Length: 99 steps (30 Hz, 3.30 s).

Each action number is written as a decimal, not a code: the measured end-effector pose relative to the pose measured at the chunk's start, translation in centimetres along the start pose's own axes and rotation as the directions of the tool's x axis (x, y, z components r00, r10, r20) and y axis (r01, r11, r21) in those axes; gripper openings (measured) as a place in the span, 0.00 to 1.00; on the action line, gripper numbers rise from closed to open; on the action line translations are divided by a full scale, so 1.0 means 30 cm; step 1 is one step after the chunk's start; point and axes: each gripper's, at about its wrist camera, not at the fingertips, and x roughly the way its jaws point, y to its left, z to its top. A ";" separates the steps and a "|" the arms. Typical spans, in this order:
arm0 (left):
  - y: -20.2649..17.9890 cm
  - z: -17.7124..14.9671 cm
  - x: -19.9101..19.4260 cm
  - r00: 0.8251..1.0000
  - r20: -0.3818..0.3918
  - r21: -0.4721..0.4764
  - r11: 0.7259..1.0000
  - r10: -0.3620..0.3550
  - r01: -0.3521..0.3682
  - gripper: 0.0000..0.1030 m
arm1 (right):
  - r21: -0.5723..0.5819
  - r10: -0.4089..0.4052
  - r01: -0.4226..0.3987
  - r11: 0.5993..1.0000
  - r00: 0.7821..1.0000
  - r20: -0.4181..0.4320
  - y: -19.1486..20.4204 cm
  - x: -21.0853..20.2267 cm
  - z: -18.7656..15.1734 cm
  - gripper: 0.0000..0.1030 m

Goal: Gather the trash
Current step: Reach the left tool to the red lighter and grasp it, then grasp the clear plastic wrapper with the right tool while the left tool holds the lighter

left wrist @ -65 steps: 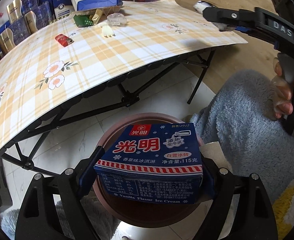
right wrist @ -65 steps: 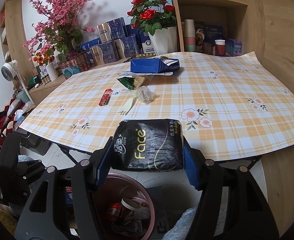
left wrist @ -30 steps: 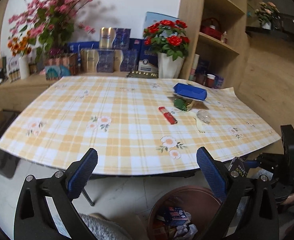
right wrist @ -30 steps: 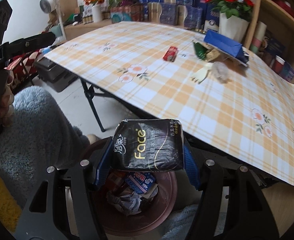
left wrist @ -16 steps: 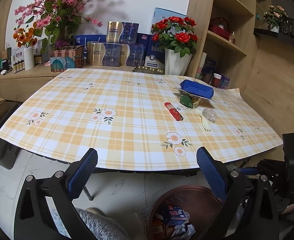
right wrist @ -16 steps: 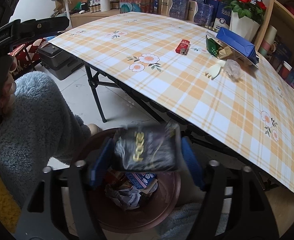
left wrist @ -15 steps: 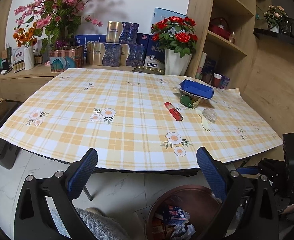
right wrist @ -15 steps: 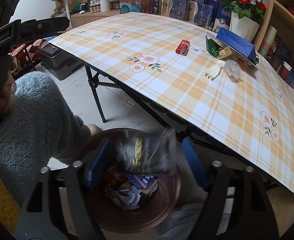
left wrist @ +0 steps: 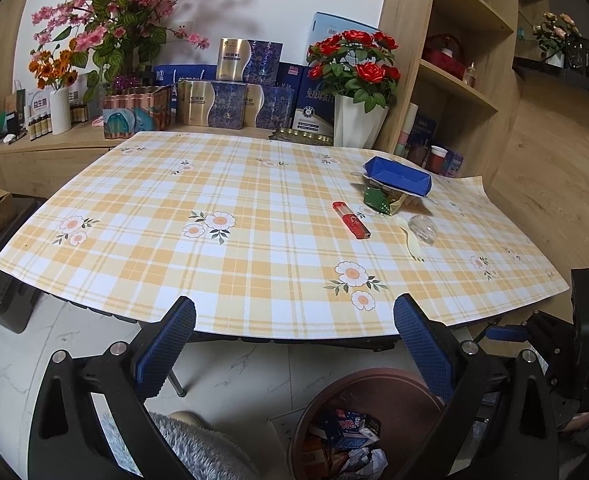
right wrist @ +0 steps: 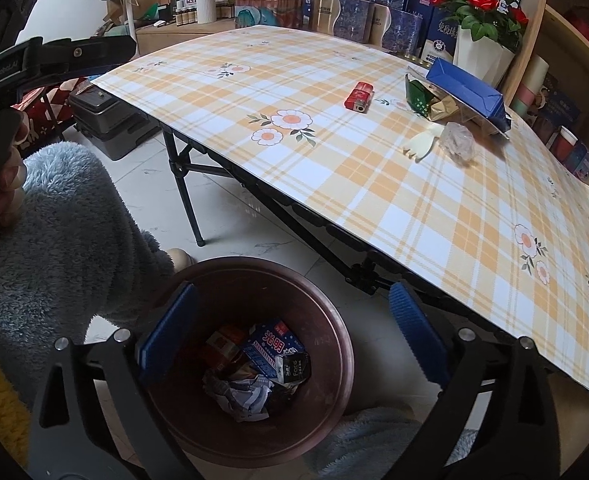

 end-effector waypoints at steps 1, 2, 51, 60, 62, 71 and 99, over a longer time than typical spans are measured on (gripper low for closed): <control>0.000 -0.001 0.001 1.000 -0.001 0.003 1.000 0.001 -0.001 0.94 | 0.000 -0.001 0.001 1.000 1.000 0.000 0.000 0.000 0.000 0.92; -0.001 -0.001 0.003 1.000 -0.002 0.005 1.000 0.001 -0.001 0.94 | 0.001 0.000 0.000 1.000 1.000 0.000 0.000 0.000 0.000 0.92; -0.273 0.303 0.802 0.941 -0.336 0.051 0.998 0.040 -0.024 0.71 | 0.378 -0.186 0.137 0.916 0.978 0.096 -0.504 -0.059 0.160 0.94; -0.287 0.286 0.854 0.948 -0.298 0.143 0.988 0.107 -0.066 0.49 | 0.464 -0.204 0.131 0.876 0.973 0.111 -0.642 -0.038 0.194 0.94; -0.260 0.290 0.842 0.955 -0.287 0.094 0.995 0.071 -0.045 0.33 | 0.471 -0.194 0.114 0.875 0.973 0.126 -0.660 -0.021 0.206 0.94; -0.223 0.285 0.826 0.965 -0.260 -0.004 1.000 -0.016 0.015 0.22 | 0.415 -0.120 0.055 0.908 0.984 0.130 -0.640 0.133 0.318 0.59; -0.151 0.288 0.797 0.969 -0.212 -0.136 0.986 -0.126 0.098 0.22 | 0.429 -0.066 -0.023 0.903 0.979 0.193 -0.577 0.092 0.319 0.16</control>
